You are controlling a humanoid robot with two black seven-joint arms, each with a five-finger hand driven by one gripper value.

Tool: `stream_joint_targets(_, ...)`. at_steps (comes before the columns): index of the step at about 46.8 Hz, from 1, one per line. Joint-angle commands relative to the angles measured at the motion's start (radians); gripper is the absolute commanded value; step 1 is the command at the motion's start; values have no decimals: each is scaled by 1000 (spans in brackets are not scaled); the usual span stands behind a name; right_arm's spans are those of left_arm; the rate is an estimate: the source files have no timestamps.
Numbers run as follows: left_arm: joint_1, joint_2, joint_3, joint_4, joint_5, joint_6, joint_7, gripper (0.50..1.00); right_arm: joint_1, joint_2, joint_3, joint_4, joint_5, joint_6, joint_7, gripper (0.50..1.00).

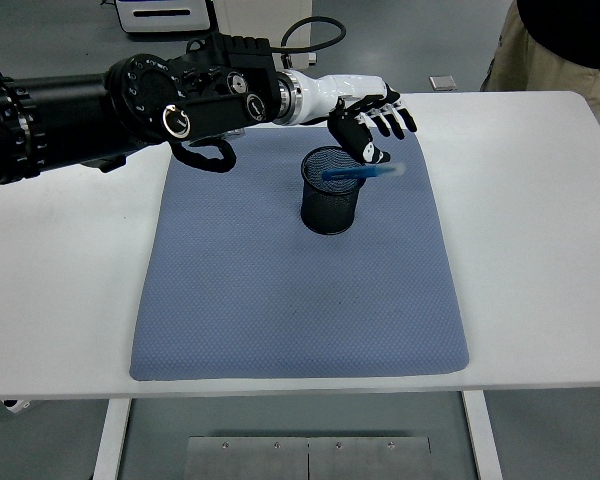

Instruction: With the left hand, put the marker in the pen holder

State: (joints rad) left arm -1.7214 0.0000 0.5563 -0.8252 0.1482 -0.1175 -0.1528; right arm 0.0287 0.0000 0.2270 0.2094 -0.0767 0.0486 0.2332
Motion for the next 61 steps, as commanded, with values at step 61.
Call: stream_joint_targets(61,403,442,-631,55,-45,21,-4,1000,-1,0,0,-1,0,1,0,1000)
